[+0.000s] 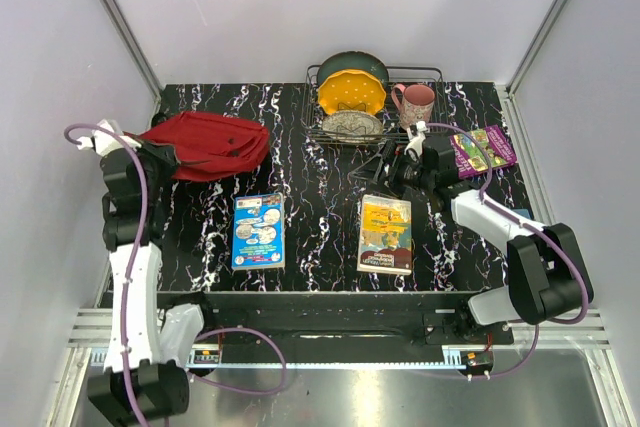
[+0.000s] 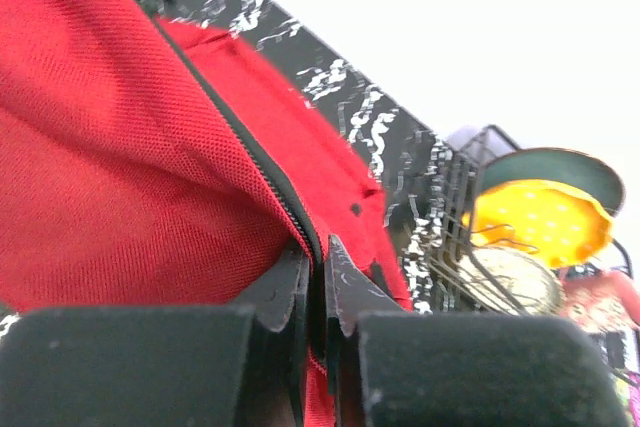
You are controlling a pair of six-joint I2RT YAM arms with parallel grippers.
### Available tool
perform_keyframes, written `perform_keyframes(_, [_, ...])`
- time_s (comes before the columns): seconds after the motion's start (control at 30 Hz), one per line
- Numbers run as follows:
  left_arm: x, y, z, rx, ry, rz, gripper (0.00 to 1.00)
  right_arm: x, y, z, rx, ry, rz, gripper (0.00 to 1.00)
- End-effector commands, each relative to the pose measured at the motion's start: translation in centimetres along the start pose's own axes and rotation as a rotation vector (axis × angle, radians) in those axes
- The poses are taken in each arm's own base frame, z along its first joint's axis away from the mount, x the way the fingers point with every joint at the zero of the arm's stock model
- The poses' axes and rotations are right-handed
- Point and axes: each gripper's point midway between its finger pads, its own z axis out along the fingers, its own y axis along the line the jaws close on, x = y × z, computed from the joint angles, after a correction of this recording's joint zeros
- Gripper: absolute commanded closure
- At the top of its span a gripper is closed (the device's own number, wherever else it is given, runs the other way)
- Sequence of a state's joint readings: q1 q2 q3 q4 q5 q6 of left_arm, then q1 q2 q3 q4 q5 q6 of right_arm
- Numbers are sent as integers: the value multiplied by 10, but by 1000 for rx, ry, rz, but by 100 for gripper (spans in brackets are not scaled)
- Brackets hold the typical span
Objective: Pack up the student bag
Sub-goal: Pick up the student bag at the corner of the board, then move the book to the center of the board.
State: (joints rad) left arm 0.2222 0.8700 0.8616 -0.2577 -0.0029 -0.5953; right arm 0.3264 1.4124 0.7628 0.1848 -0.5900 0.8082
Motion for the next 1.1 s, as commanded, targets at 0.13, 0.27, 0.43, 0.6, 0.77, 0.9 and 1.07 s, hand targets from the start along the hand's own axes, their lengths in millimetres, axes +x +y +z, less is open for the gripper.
perform_keyframes(0.13, [-40,-67,-75,328,-128,75,100,9,25,3,-91,51,-28,0])
perform_keyframes(0.27, [-67,-88,-99,382,-193,101,100,57,19,30,5,169,-50,0])
perform_keyframes(0.43, [-102,-109,-121,400,-254,149,100,105,-7,59,53,219,47,2])
perform_keyframes(0.6, [-147,-139,-154,451,-339,169,100,151,7,92,-3,297,58,5])
perform_keyframes(0.77, [-176,-162,-192,510,-415,191,100,182,25,122,-25,328,92,7])
perform_keyframes(0.9, [-187,-171,-205,536,-442,190,100,198,35,150,-11,306,105,9])
perform_keyframes(1.07, [-196,-179,-221,560,-469,190,100,195,56,191,-44,229,166,8])
